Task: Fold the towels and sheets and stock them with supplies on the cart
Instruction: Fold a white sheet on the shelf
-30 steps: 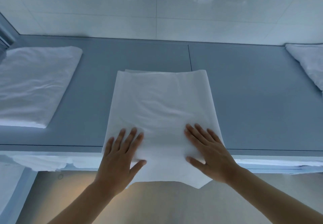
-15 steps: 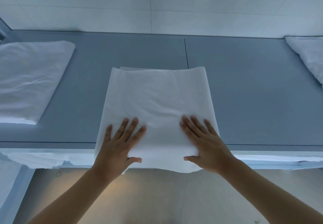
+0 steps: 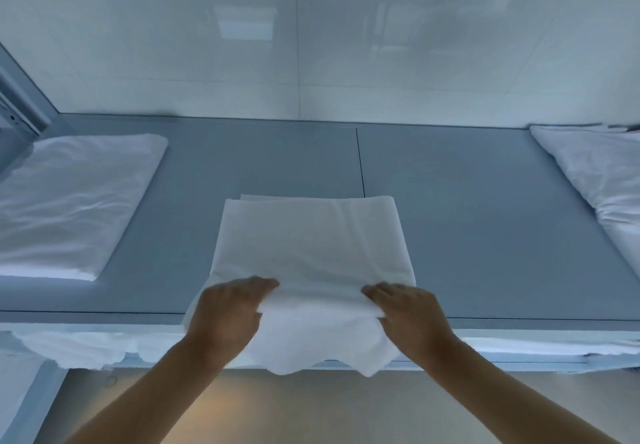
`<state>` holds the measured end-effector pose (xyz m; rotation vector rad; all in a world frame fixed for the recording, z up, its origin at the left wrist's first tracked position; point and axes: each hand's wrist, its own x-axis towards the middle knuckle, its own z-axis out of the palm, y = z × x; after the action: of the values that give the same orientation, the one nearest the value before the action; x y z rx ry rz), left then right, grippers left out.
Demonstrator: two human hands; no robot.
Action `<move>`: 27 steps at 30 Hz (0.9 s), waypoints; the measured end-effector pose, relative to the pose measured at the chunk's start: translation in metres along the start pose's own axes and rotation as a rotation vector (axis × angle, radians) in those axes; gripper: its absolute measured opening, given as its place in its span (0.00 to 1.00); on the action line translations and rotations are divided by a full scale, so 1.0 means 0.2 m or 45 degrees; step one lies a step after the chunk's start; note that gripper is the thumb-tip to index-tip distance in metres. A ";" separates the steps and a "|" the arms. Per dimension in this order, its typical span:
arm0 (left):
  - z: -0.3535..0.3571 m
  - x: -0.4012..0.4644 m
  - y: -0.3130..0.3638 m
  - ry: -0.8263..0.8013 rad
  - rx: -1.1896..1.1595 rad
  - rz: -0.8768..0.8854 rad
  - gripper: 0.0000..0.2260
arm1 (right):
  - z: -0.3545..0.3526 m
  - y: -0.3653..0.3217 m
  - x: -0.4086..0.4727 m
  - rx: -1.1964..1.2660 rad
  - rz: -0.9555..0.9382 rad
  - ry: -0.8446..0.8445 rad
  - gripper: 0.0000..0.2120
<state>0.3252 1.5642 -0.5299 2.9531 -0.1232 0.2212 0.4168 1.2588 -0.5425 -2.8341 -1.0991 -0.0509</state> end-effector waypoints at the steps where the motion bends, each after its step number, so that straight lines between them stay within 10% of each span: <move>1: -0.07 0.07 -0.01 0.032 0.010 -0.013 0.33 | -0.09 0.01 0.08 -0.031 0.029 0.000 0.31; 14: -0.82 0.72 0.03 1.101 0.188 0.019 0.17 | -1.01 0.20 0.66 -0.296 -0.186 1.206 0.22; 18: -0.43 0.47 0.04 0.894 0.066 0.013 0.23 | -0.61 0.20 0.45 -0.170 -0.162 0.933 0.26; 23: 0.17 -0.02 0.06 0.032 -0.113 0.009 0.26 | 0.02 0.12 0.03 0.202 -0.086 -0.088 0.26; 27: 0.23 -0.02 0.02 0.002 -0.214 -0.058 0.18 | 0.09 0.18 0.08 0.369 0.056 0.047 0.21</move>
<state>0.3282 1.5519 -0.5743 2.7849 -0.0704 0.1971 0.4527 1.2458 -0.5620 -2.5868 -0.9494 0.0555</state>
